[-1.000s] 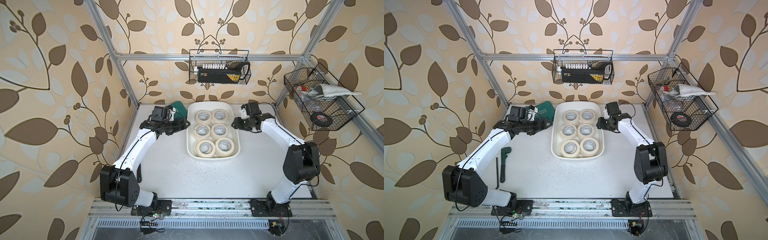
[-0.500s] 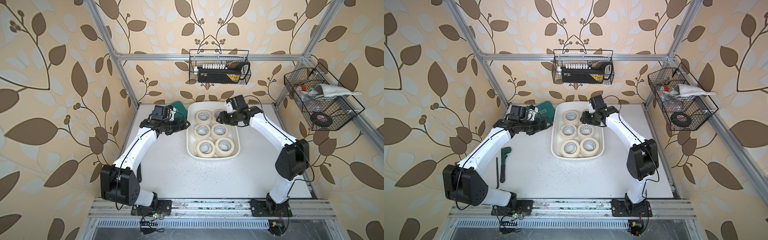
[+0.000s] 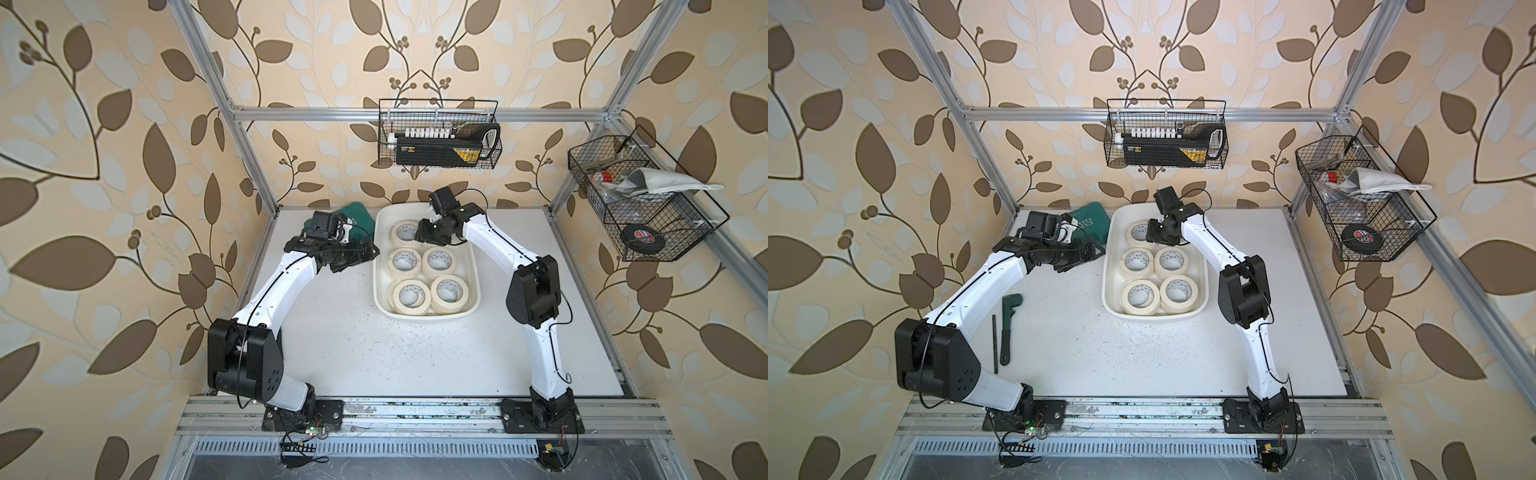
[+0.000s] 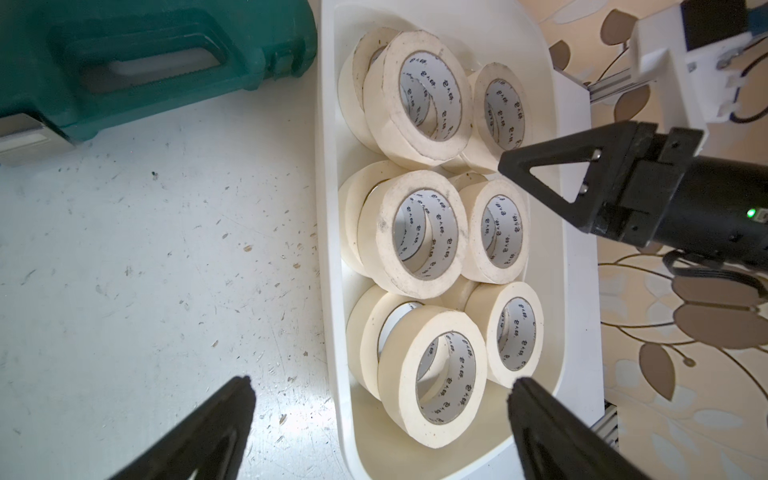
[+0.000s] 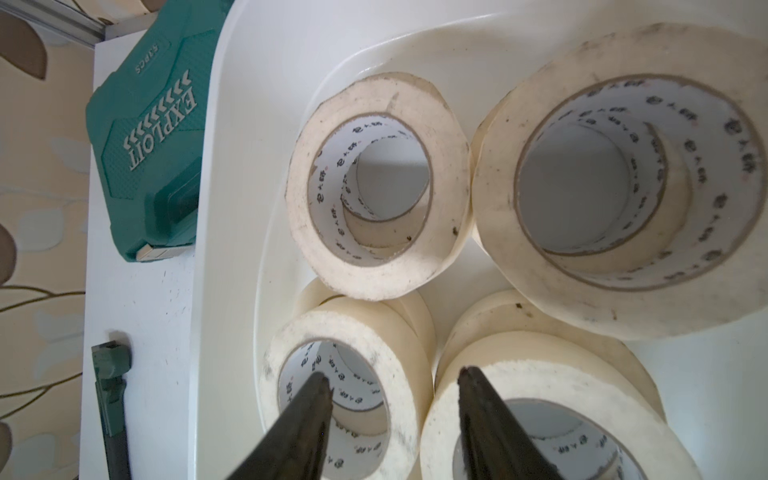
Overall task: Take out the art tape in the storage box
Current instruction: Pick up the art tape from the storage box.
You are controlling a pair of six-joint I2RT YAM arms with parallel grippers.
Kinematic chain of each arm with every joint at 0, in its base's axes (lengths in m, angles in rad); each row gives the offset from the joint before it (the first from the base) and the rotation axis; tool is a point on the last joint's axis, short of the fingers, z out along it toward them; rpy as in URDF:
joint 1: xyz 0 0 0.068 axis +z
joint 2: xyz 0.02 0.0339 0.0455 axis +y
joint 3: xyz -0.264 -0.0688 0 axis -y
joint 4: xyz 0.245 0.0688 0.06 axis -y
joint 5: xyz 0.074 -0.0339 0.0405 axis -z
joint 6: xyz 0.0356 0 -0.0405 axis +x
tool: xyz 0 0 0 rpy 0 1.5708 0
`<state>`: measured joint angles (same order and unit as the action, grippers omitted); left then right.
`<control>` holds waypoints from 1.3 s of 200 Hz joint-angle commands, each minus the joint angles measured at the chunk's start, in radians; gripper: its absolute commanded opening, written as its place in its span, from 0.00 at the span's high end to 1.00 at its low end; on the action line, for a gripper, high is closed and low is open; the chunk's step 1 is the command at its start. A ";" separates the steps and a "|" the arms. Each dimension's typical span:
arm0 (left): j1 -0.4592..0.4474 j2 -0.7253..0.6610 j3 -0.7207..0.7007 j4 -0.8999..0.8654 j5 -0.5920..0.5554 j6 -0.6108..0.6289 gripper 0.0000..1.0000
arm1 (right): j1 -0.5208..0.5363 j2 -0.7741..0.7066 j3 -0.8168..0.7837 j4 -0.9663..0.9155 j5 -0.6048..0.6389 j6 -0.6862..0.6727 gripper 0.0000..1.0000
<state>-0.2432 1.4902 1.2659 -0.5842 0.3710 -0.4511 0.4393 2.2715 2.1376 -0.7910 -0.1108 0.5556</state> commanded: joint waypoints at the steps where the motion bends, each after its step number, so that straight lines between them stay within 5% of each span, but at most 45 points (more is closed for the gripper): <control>1: 0.001 -0.010 0.032 -0.008 -0.004 -0.001 0.01 | 0.002 0.059 0.066 -0.021 0.039 0.068 0.49; 206: 0.002 -0.041 0.006 -0.023 -0.047 0.025 0.01 | 0.001 0.244 0.149 0.115 0.057 0.304 0.46; 260: 0.002 -0.042 0.006 -0.026 -0.041 0.027 0.01 | -0.006 0.211 0.103 0.120 0.089 0.294 0.68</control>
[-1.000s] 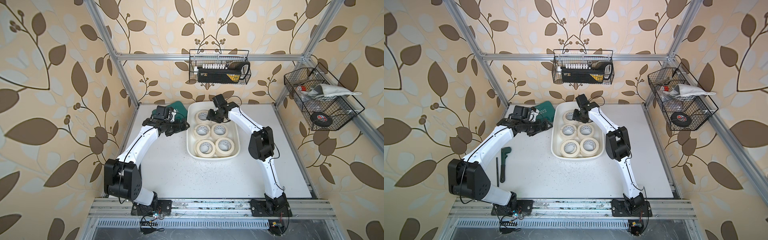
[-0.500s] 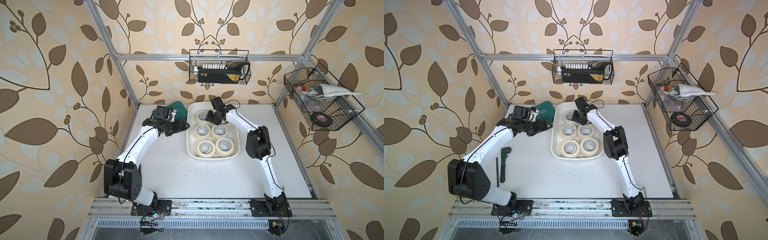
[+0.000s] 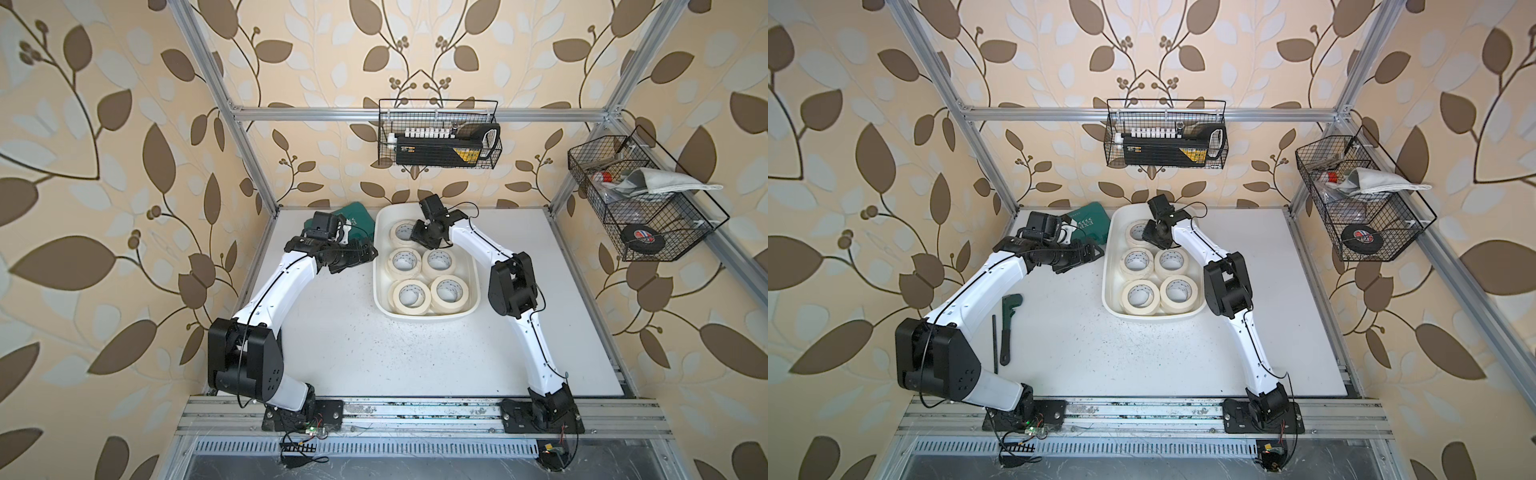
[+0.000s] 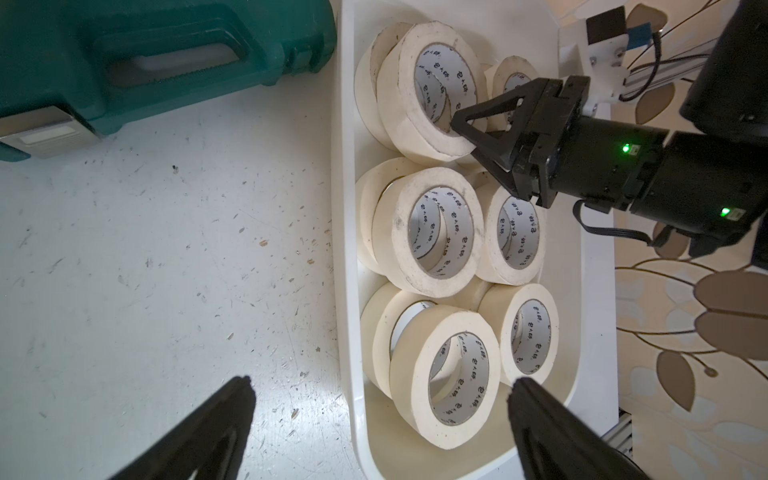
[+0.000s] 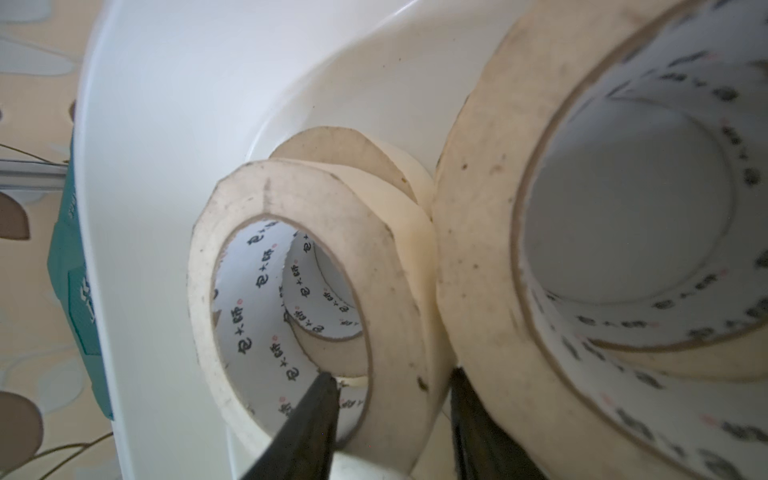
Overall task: Take out the art tape in the storage box
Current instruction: Pick up the art tape from the storage box.
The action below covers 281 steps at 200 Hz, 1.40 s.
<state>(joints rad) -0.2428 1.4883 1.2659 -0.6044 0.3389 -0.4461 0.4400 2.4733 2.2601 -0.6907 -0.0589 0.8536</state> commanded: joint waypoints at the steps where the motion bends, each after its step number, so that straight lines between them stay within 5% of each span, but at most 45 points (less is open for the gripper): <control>1: 0.002 -0.040 0.006 -0.006 -0.009 0.023 0.01 | -0.007 0.007 -0.021 0.021 0.037 -0.003 0.69; 111: 0.000 -0.101 0.022 -0.002 0.068 0.075 0.01 | -0.030 -0.225 -0.148 0.048 0.021 -0.097 0.99; 188: -0.017 -0.144 0.070 -0.080 0.049 0.100 0.03 | 0.003 -0.436 -0.201 -0.082 0.072 -0.262 0.99; 281: -0.135 -0.153 0.100 -0.106 -0.059 0.090 0.06 | 0.148 -0.640 -0.450 -0.133 0.172 -0.349 0.99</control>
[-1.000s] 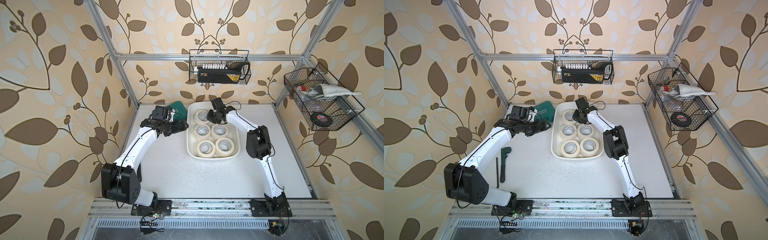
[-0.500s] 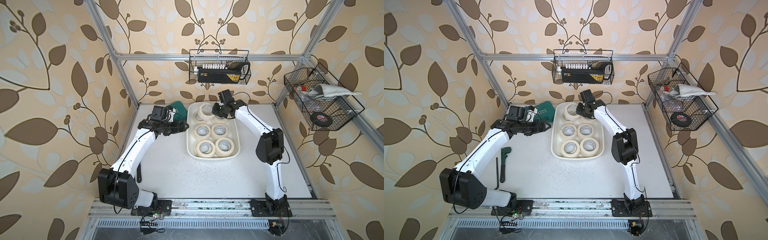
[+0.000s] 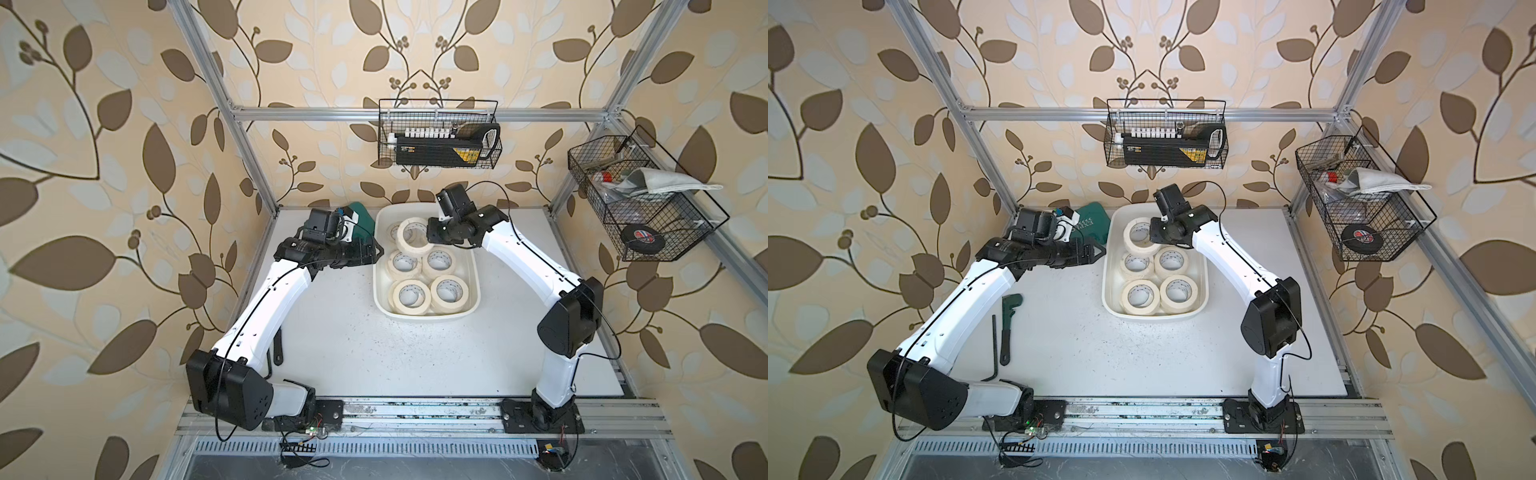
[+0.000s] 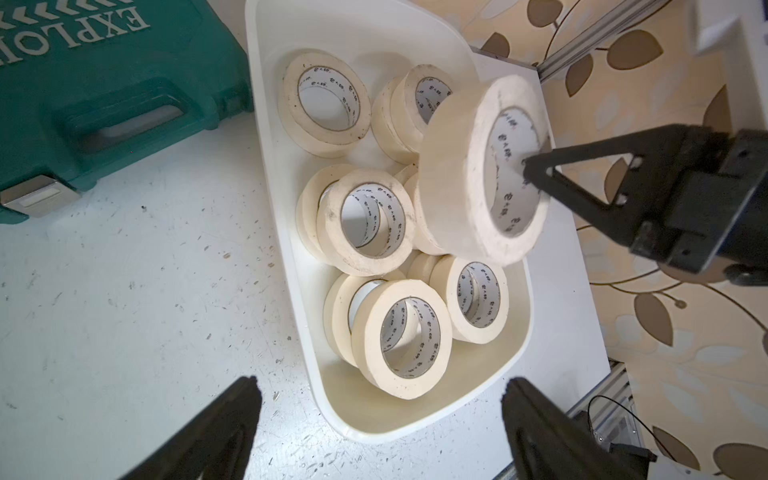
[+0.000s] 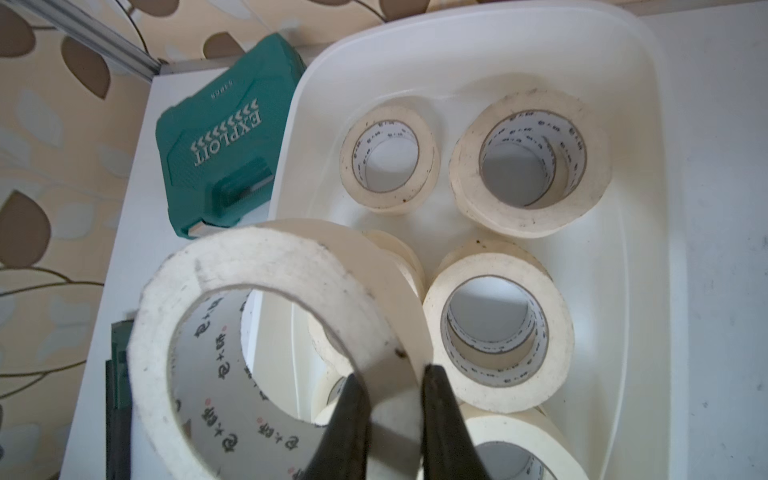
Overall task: Take out the art tape in the storage box
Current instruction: Pick up the art tape from the storage box.
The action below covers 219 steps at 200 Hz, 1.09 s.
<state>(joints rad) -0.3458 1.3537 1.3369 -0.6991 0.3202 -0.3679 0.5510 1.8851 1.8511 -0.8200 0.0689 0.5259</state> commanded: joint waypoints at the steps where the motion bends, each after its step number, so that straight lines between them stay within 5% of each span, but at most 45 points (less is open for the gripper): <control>1: -0.033 -0.018 0.028 -0.011 -0.041 0.012 0.06 | 0.039 -0.053 -0.043 -0.004 0.045 -0.021 0.99; 170: -0.139 0.189 0.026 0.019 -0.158 0.014 0.12 | 0.173 -0.058 -0.121 -0.028 0.071 0.004 1.00; 219: -0.167 0.268 0.063 0.004 -0.237 -0.011 0.24 | 0.182 -0.063 -0.125 -0.027 0.065 0.008 1.00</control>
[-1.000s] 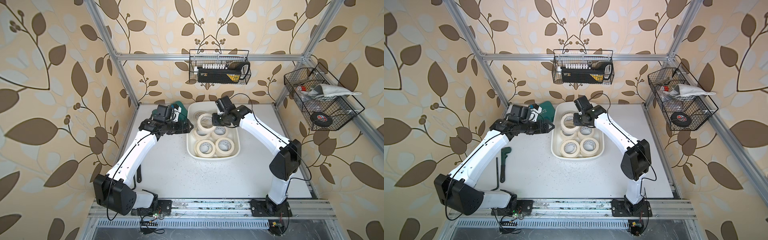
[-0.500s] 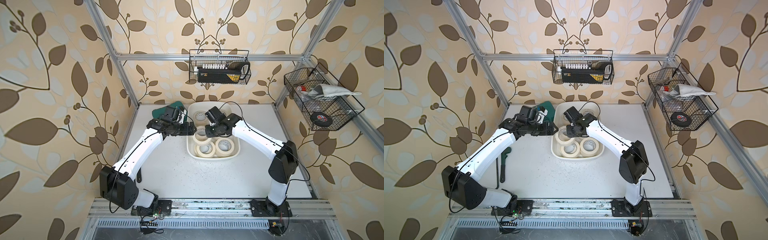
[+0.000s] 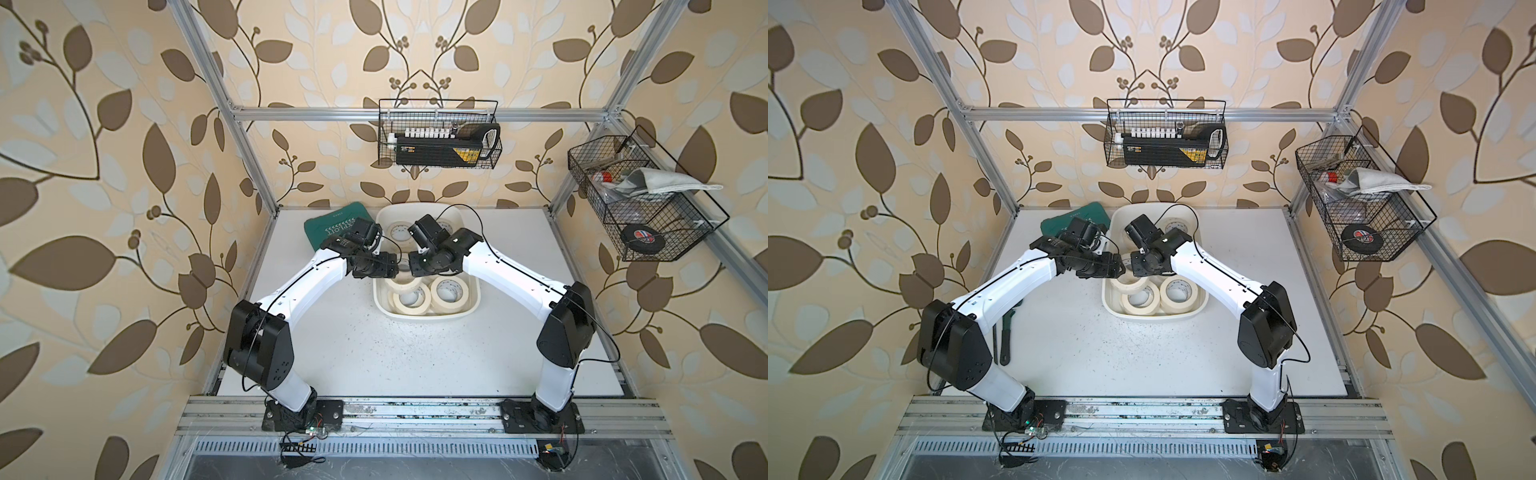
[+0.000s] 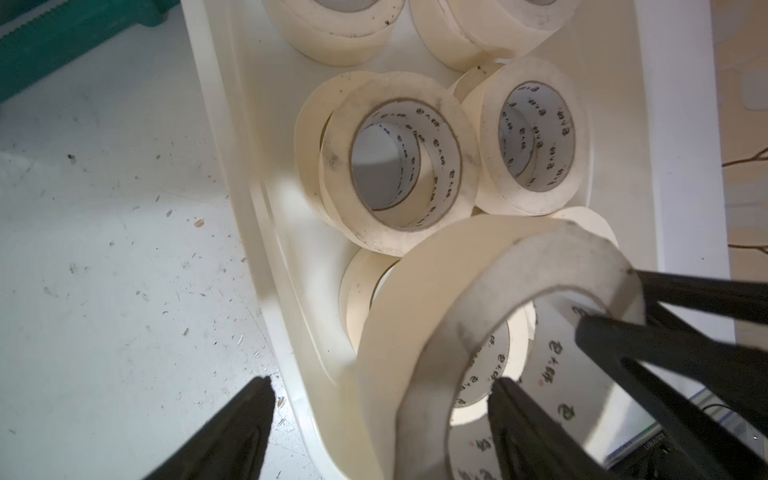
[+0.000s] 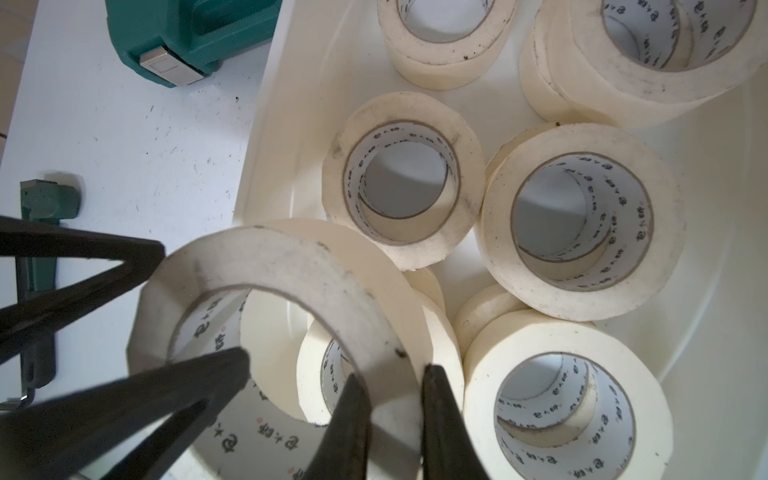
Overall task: Take out the art tape in the storage box
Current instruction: Pick up the art tape from the storage box, then place the art tape at the center of the board.
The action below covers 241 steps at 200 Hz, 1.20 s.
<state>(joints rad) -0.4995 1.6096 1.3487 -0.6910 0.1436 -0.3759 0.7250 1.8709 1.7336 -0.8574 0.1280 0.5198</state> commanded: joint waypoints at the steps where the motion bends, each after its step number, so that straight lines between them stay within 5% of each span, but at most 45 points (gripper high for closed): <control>1: -0.013 0.013 0.051 -0.004 -0.061 -0.003 0.24 | 0.008 -0.050 -0.008 0.011 0.006 0.014 1.00; 45: -0.018 0.045 0.070 -0.026 -0.093 -0.002 0.59 | 0.016 -0.061 -0.020 0.004 0.017 0.014 0.93; 100: -0.017 0.021 0.090 -0.050 -0.070 -0.012 1.00 | 0.016 -0.101 -0.042 0.037 -0.014 0.000 0.56; 148: 0.003 -0.093 0.063 -0.106 -0.159 -0.026 1.00 | 0.014 -0.218 -0.035 0.076 -0.039 -0.031 0.34; 211: 0.235 -0.254 -0.083 -0.097 -0.051 -0.102 0.99 | -0.001 -0.332 -0.066 0.107 -0.051 -0.051 0.27; 241: 0.296 -0.244 -0.121 -0.137 -0.124 -0.200 1.00 | -0.015 -0.374 -0.106 0.116 -0.055 -0.051 0.25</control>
<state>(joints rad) -0.2230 1.3705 1.2484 -0.8127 0.0360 -0.4747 0.7189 1.5291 1.6688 -0.7555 0.0849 0.4793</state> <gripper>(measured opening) 0.206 0.748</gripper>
